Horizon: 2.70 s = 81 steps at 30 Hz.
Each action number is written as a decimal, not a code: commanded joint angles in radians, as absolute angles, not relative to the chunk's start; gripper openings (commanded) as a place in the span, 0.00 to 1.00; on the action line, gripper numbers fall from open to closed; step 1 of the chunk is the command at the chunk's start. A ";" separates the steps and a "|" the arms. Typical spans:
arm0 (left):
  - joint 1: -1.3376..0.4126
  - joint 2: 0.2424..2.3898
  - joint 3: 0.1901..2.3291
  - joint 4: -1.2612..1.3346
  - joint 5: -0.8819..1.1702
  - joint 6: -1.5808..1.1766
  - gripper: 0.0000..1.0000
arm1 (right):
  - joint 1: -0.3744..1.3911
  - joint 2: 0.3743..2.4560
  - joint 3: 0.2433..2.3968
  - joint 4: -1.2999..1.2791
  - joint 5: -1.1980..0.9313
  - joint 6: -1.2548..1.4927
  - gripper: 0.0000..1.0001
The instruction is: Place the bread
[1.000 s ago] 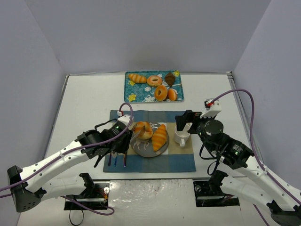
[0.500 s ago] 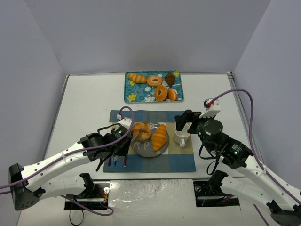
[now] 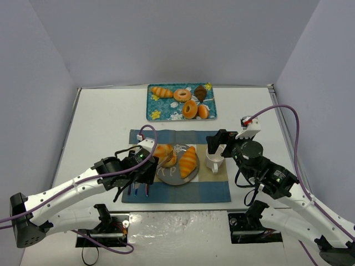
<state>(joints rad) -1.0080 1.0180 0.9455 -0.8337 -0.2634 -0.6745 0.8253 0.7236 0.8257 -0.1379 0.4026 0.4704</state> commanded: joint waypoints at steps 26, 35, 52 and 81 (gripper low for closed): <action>-0.500 1.145 1.347 -0.763 -0.144 -0.419 0.55 | 0.824 0.722 0.859 -0.063 0.387 0.451 1.00; -0.186 1.450 1.522 -0.663 -0.048 -0.377 0.54 | 0.824 0.723 0.876 -0.068 0.371 0.438 1.00; -0.005 1.932 1.740 -0.630 -0.098 -0.385 0.54 | 0.824 0.689 0.894 -0.109 0.351 0.447 1.00; 0.036 2.105 1.648 -0.601 -0.029 -0.419 0.62 | 0.824 0.629 0.865 -0.134 0.362 0.474 1.00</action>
